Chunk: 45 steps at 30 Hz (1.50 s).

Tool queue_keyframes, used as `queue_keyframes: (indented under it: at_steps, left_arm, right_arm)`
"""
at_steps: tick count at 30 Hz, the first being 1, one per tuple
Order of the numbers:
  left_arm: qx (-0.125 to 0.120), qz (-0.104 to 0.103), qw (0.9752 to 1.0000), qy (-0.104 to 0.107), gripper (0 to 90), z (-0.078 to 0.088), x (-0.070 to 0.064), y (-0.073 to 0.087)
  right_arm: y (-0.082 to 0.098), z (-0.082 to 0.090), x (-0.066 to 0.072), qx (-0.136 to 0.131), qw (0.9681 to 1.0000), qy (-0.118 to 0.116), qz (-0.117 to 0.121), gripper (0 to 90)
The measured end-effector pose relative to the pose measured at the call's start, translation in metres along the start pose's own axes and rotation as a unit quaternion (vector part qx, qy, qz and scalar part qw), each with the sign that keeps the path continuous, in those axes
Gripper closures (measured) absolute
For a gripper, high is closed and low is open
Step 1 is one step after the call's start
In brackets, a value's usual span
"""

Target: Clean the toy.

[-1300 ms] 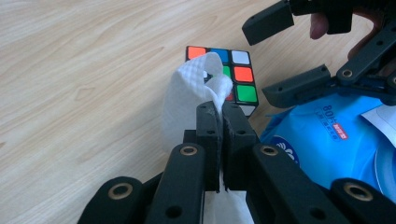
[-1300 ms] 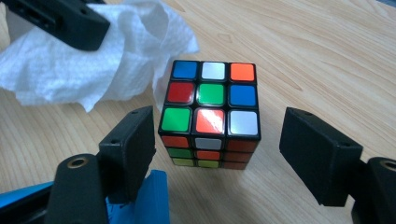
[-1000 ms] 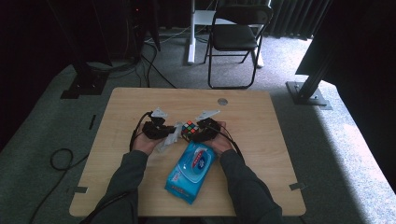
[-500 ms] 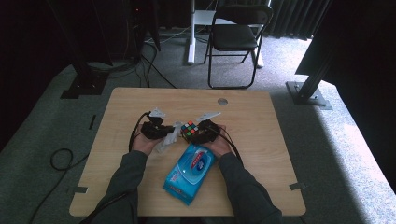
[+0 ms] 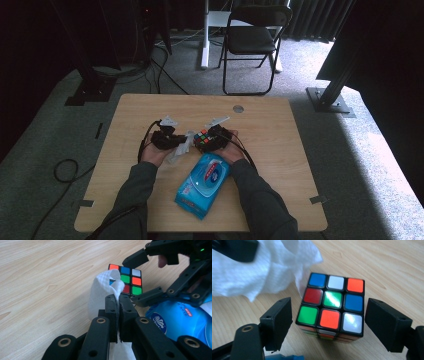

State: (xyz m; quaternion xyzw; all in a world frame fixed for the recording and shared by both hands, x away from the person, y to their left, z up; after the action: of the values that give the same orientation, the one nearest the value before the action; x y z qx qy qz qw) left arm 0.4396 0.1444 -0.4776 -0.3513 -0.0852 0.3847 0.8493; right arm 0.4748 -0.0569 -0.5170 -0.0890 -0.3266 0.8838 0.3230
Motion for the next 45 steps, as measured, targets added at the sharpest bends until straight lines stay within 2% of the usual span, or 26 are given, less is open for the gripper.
queue_keyframes:
  at_steps: [7, 13, 18, 28, 33, 45]
  left_arm:
    - [-0.001, 0.000, 1.0000, -0.001, 87.1, 0.001, 0.000, 0.000]
    - [-0.001, 0.000, 1.0000, 0.001, 87.1, 0.000, 0.000, 0.000]
    - [-0.001, -0.001, 1.0000, 0.001, 87.1, 0.001, -0.001, -0.001]
    - [-0.003, -0.001, 1.0000, 0.003, 87.0, 0.001, -0.001, -0.001]
    - [-0.001, -0.003, 1.0000, 0.004, 87.1, 0.000, -0.001, -0.001]
    - [-0.010, -0.001, 0.9999, 0.004, 87.1, 0.005, 0.000, -0.003]
  right_arm:
    - [0.001, -0.001, -0.002, 0.005, 1.0000, 0.000, 0.006, 24.2]
    - [0.000, -0.001, -0.005, 0.013, 0.9999, 0.001, 0.008, 29.9]
    - [0.004, -0.006, -0.011, 0.028, 0.9996, 0.006, 0.002, 28.3]
    - [0.005, -0.009, -0.014, 0.016, 0.9998, -0.010, 0.012, 33.1]
    - [0.006, -0.008, -0.014, 0.015, 0.9995, -0.004, 0.026, 34.0]
    - [0.013, -0.001, -0.019, -0.001, 0.9997, 0.004, 0.025, 34.3]
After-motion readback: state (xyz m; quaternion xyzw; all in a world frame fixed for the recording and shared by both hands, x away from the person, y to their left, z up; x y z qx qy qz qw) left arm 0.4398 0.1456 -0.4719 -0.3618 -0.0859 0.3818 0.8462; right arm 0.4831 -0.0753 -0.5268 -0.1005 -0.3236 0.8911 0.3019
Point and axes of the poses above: each handheld gripper's, and its own axes: z roughly backward along the jaws, y roughly out of its underside, x roughly to its left, the point moved 2 cm from there along -z, roughly forward along the jaws, and after that the axes turned 6 degrees about x, right-handed, at the moved point
